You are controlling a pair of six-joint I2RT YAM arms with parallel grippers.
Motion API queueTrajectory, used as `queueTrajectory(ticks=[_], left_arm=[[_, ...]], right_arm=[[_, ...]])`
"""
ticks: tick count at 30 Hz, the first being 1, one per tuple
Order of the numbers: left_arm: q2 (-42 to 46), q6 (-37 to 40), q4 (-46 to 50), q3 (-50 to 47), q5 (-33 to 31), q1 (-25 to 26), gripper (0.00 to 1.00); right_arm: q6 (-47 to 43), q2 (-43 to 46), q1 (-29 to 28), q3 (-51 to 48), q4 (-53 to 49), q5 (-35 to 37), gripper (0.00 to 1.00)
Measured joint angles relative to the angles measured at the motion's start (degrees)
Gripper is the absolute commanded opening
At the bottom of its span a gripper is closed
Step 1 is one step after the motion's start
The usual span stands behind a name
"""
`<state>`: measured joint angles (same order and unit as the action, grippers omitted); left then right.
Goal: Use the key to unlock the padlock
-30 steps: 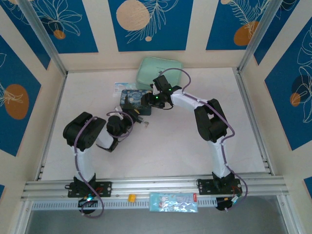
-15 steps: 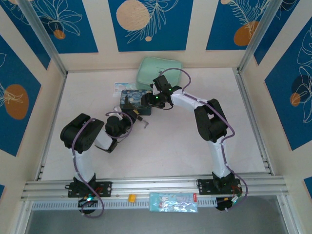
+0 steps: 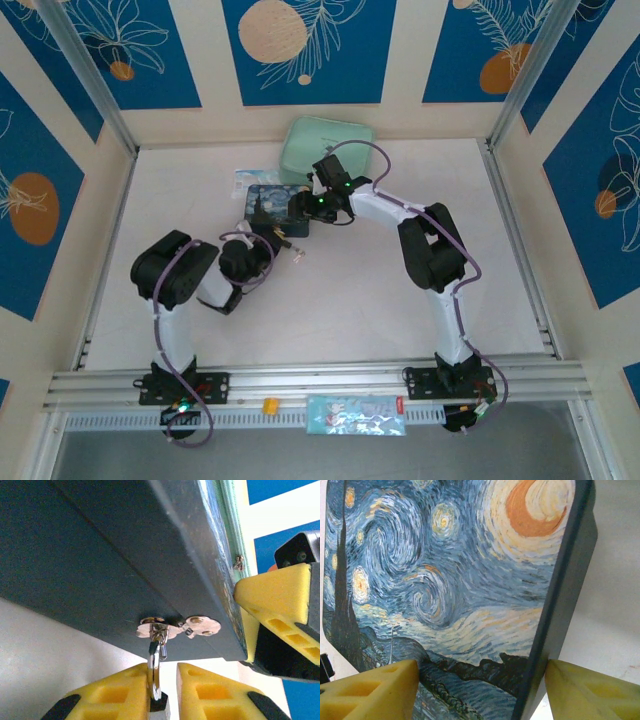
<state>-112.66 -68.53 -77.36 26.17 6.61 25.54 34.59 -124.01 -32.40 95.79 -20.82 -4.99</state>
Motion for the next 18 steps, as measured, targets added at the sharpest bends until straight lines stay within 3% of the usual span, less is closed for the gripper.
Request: queueTrajectory(ticks=[4,18], left_arm=[[-0.02,0.07,0.68,0.37,-0.31,-0.02,0.00],[0.00,-0.74,-1.64,-1.49,-4.81,0.20,0.00]], right_arm=[[0.02,-0.04,0.02,0.00,0.02,0.02,0.67],[2.08,-0.76,-0.17,1.01,-0.68,0.44,0.65]])
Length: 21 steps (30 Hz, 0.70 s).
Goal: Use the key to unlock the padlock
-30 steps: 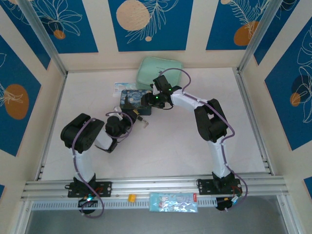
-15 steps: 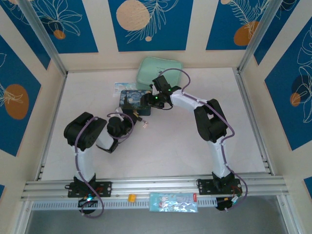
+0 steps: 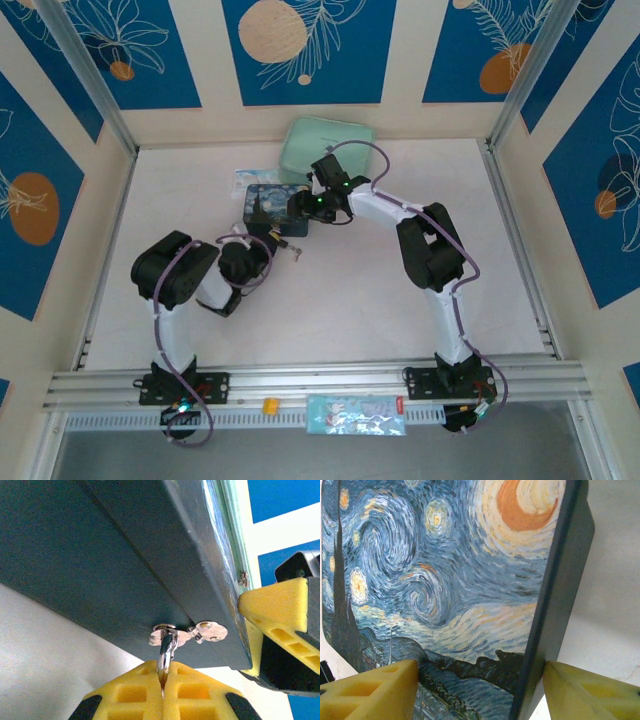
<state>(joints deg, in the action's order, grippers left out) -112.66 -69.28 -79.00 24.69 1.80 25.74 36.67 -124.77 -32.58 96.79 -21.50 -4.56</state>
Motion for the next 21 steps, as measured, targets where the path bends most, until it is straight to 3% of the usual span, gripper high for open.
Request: queueTrajectory(ticks=[17,21], left_arm=[[3.08,-7.39,0.17,-3.50,-18.01,2.36,0.00],[3.82,-7.39,0.24,-3.50,-19.02,2.54,0.00]], right_arm=[[1.99,0.00,-0.72,-0.04,0.20,0.26,0.64],[1.99,0.00,-0.74,-0.04,0.22,0.24,0.64]])
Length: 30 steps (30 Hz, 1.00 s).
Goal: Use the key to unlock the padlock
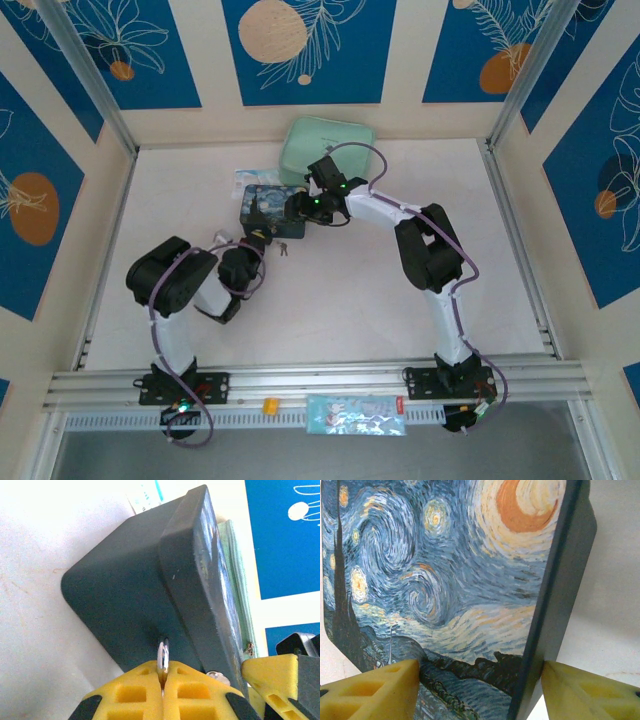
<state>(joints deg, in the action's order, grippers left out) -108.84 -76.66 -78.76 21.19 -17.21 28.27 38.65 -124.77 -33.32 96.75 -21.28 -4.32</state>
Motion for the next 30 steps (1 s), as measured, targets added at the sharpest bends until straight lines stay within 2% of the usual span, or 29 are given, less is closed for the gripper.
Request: queueTrajectory(ticks=[4,8,12,17,20,25,30], left_arm=[[2.32,0.66,0.37,-0.83,0.72,0.04,0.00],[9.14,1.86,3.72,-4.11,2.95,0.04,0.00],[20.00,4.59,14.45,-4.96,6.88,0.04,0.00],[35.54,11.15,37.66,-1.42,12.87,0.07,0.00],[41.57,16.13,52.96,3.69,16.09,0.26,0.00],[47.78,21.44,71.32,7.52,20.52,0.61,0.00],[48.39,24.06,84.56,8.17,22.82,3.19,0.00]], right_arm=[[-0.22,0.02,0.07,0.00,0.04,-0.39,0.69],[-1.62,0.55,0.44,-0.70,0.07,-0.42,0.77],[-3.65,4.55,1.11,-4.09,-0.81,-0.26,1.00],[-7.17,13.68,2.19,-9.11,-0.83,-0.20,0.99],[-9.35,19.26,3.04,-12.96,-0.81,0.20,0.99],[-12.37,24.33,5.05,-18.64,-2.67,2.99,0.99],[-13.81,26.18,7.89,-23.12,-4.20,5.81,0.99]])
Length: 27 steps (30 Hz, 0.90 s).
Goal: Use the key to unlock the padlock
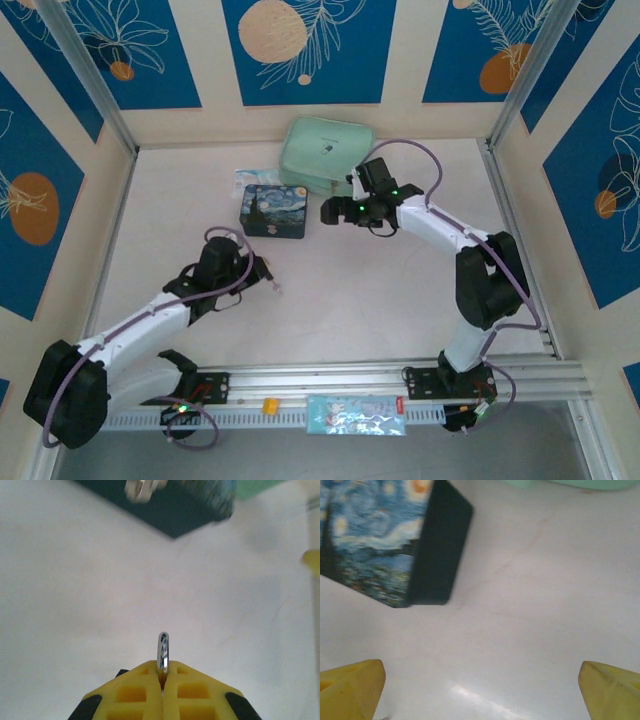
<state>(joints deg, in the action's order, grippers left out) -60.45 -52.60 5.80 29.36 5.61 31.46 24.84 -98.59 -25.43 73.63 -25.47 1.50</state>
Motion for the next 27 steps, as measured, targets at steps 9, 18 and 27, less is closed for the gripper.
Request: queueTrajectory(ticks=[9,18,27], left_arm=[[-4.96,0.63,4.20,-0.22,0.35,2.86,0.00],[-11.39,0.76,-1.86,-0.98,0.02,3.17,0.41],[-4.50,4.37,1.86,1.27,-7.17,0.85,0.83]], right_arm=[[0.00,3.91,3.19,-3.69,0.39,2.05,0.99],[-0.26,6.23,5.62,-6.38,1.16,5.42,0.99],[-4.59,7.41,16.83,-11.56,5.79,11.02,0.99]])
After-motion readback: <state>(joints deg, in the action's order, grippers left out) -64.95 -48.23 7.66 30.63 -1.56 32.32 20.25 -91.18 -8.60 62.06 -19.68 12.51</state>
